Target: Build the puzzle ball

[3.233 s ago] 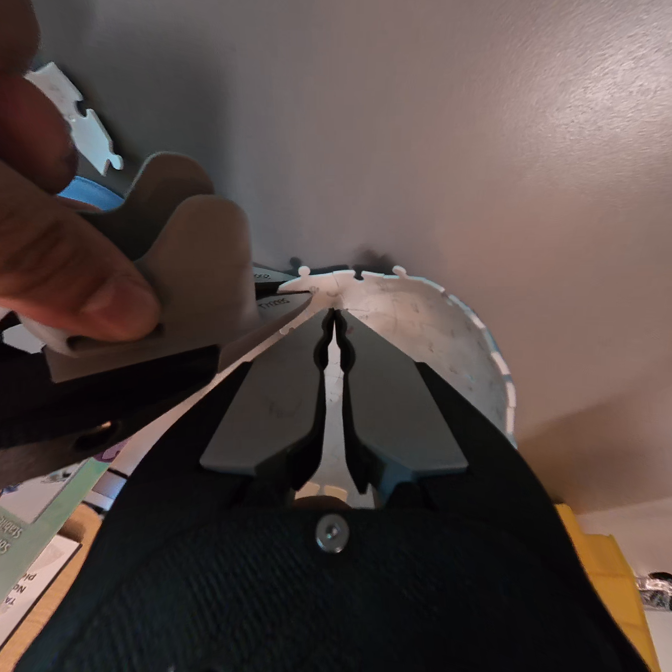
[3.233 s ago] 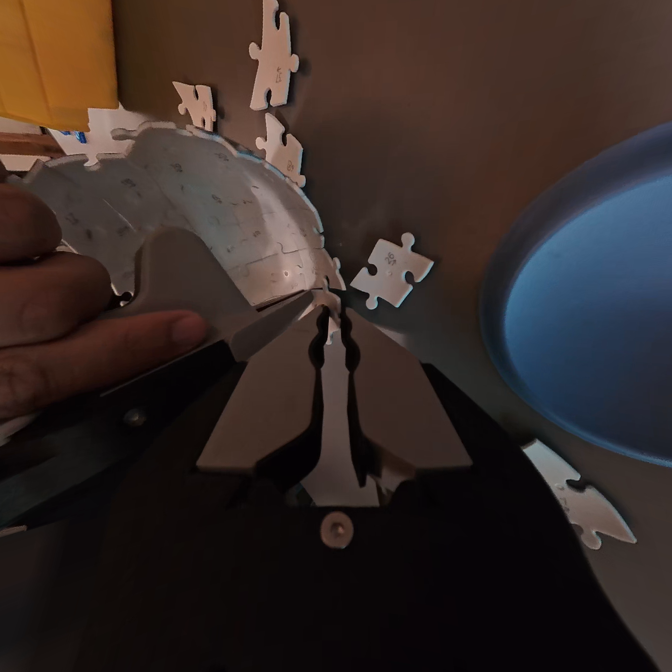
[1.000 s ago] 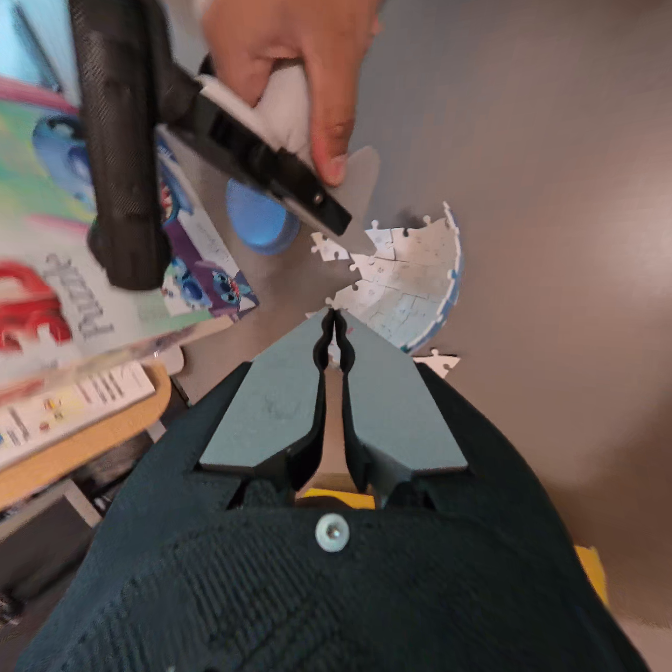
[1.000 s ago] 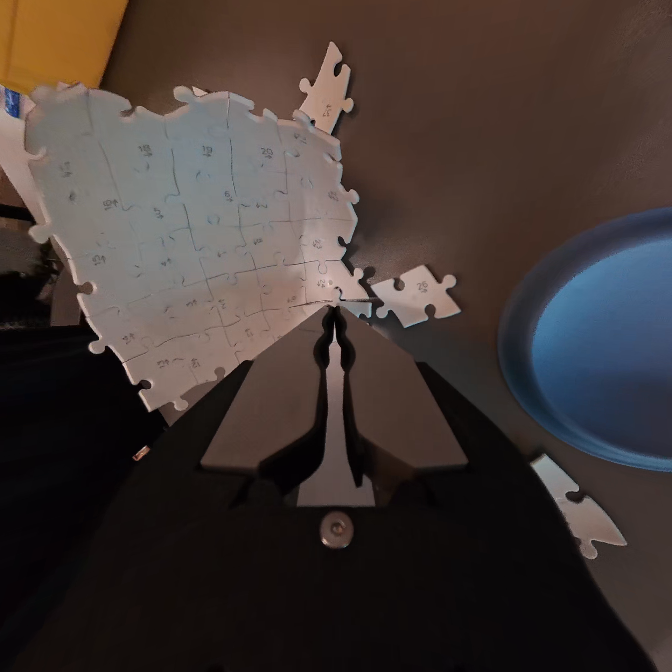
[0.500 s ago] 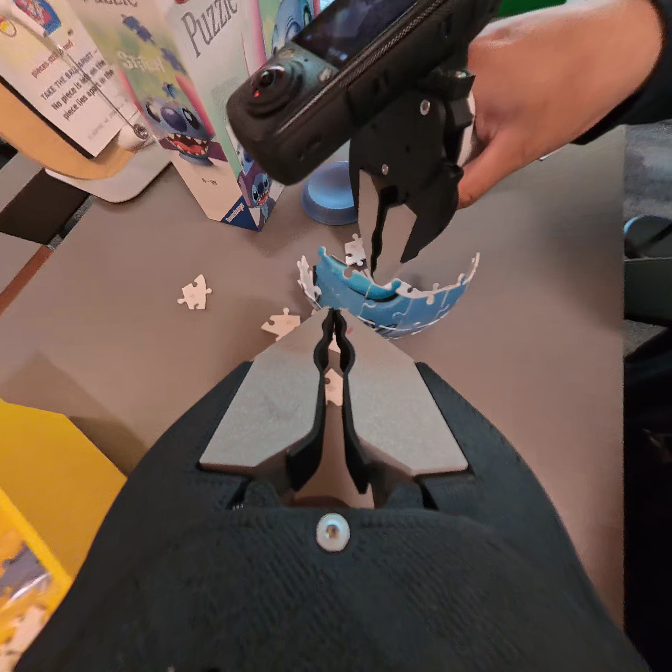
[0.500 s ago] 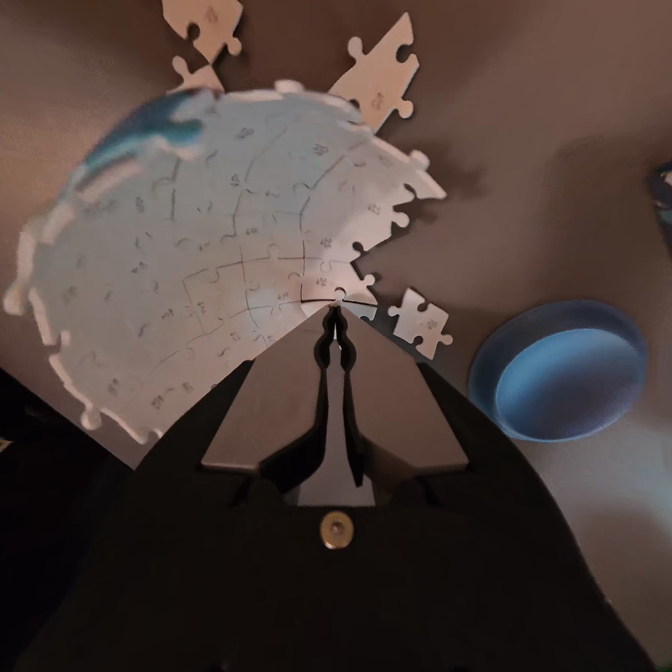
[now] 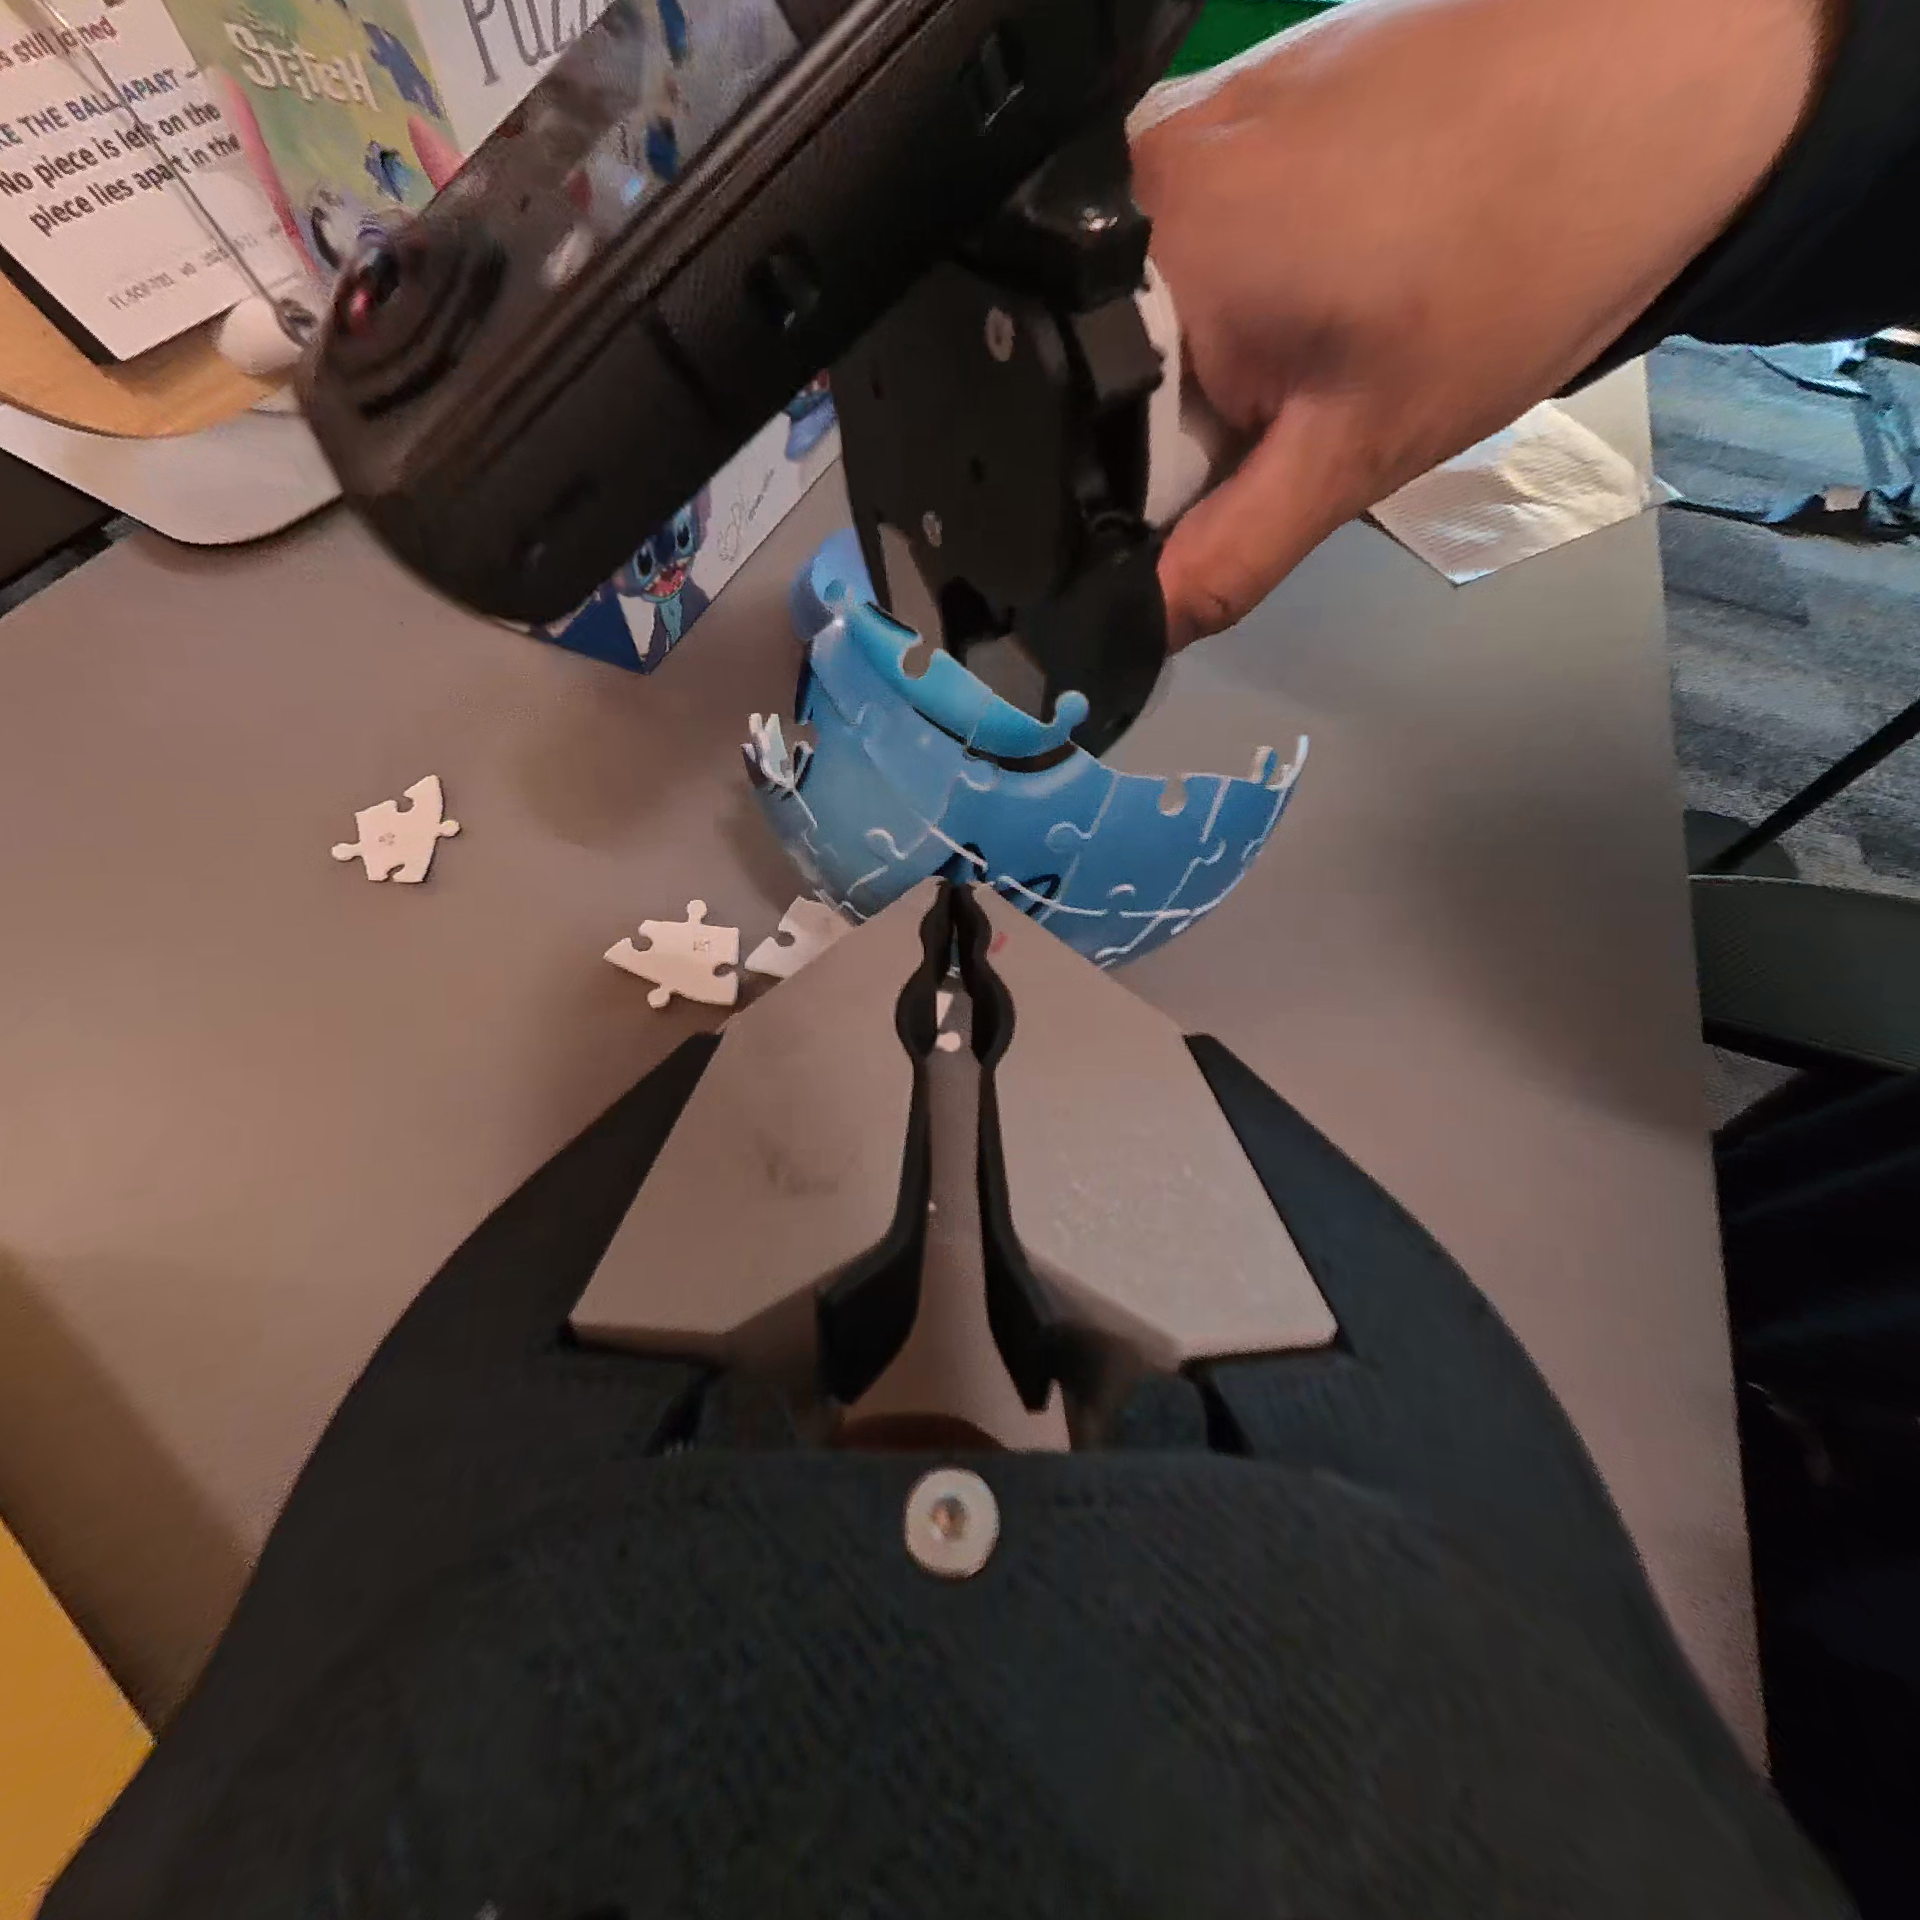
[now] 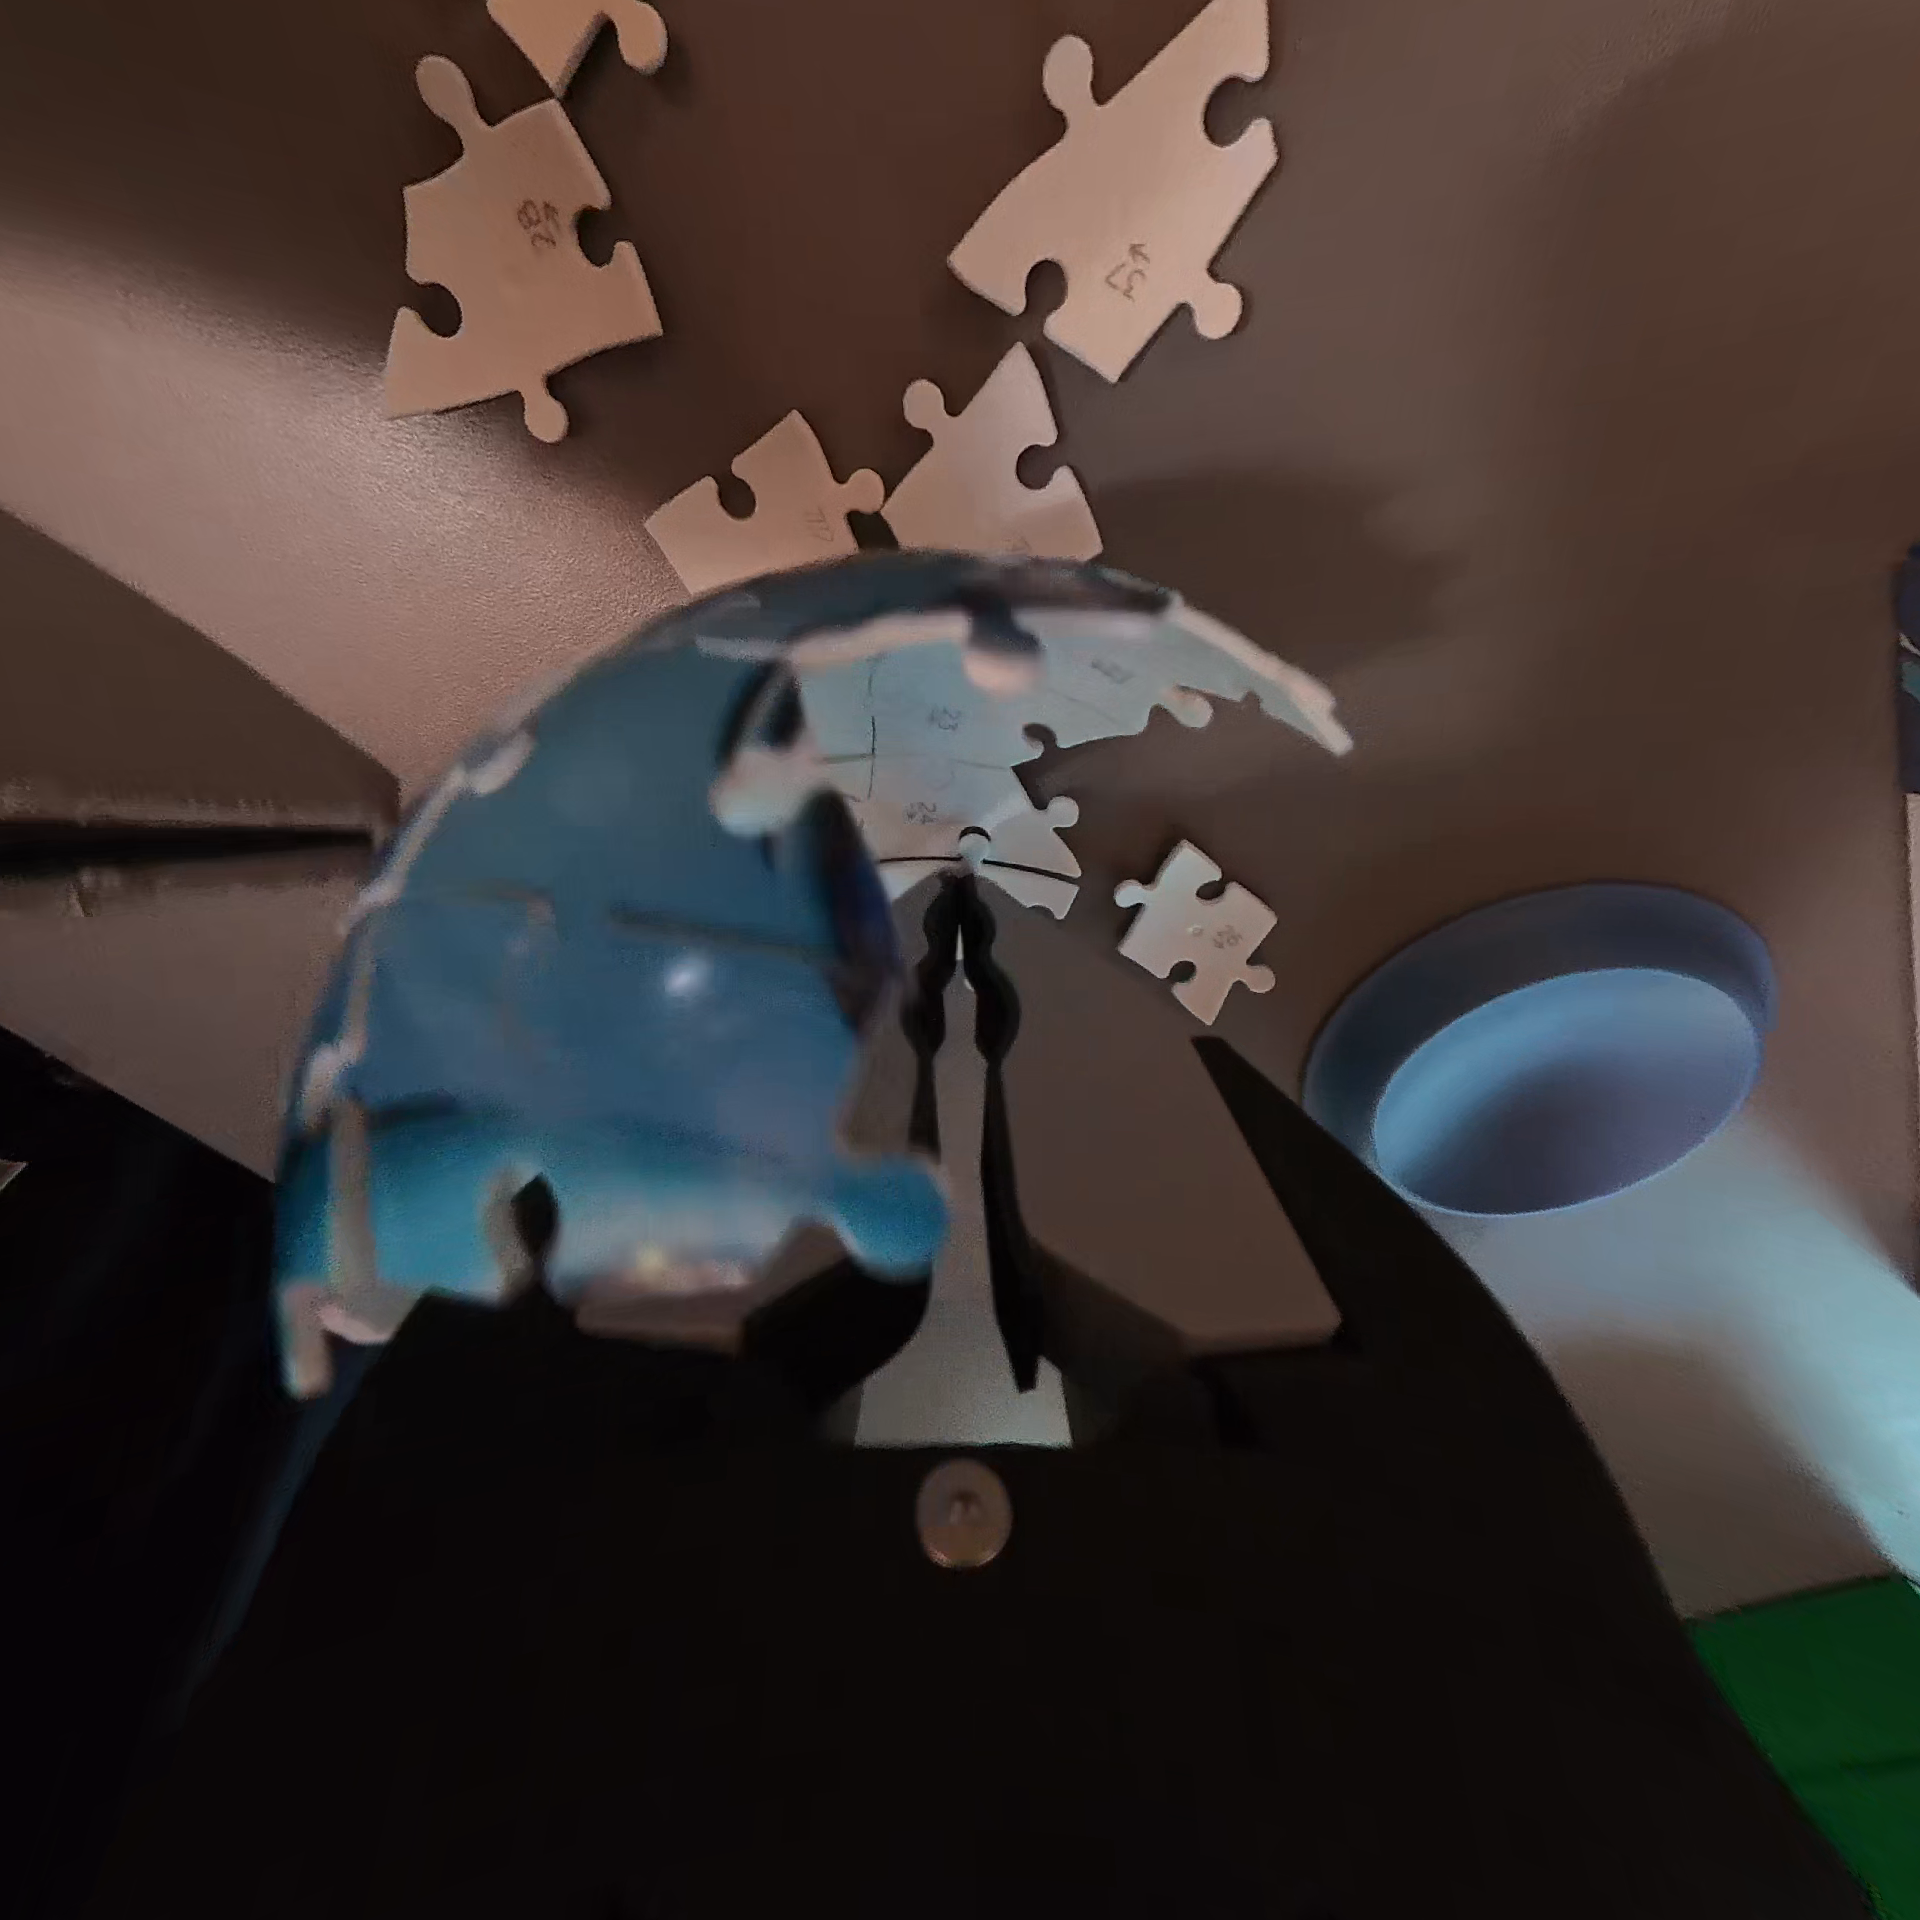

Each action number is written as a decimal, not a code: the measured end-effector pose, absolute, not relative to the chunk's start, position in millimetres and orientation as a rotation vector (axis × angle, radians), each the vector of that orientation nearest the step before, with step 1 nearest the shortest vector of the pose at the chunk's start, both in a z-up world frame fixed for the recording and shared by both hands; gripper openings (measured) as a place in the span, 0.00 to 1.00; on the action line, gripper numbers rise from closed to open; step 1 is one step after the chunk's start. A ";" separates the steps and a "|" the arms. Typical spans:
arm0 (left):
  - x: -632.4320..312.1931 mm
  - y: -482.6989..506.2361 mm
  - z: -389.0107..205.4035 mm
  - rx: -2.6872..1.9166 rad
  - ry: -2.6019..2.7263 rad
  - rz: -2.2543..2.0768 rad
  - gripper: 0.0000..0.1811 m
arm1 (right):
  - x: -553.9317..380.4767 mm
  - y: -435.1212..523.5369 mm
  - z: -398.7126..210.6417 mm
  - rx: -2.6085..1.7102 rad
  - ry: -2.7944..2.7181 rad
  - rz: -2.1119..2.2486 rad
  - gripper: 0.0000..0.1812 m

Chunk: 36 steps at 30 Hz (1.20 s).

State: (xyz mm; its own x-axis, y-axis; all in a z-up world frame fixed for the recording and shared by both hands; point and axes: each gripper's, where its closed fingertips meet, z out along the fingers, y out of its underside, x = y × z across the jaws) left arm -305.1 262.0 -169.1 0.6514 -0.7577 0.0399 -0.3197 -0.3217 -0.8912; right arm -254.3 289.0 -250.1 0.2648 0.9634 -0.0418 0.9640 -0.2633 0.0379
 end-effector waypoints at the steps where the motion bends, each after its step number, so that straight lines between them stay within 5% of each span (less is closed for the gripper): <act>1: -307.4 261.8 -170.6 -1.911 0.843 -0.563 0.00 | -254.4 289.1 -250.2 2.477 1.868 -0.047 0.00; 19: -294.2 260.0 -184.8 -1.888 0.867 -0.583 0.02 | -256.1 295.1 -248.5 2.514 2.101 -0.392 0.00; 36: -291.5 261.1 -191.6 -1.902 0.861 -0.644 0.02 | -256.7 292.7 -245.7 2.474 1.503 -1.199 0.00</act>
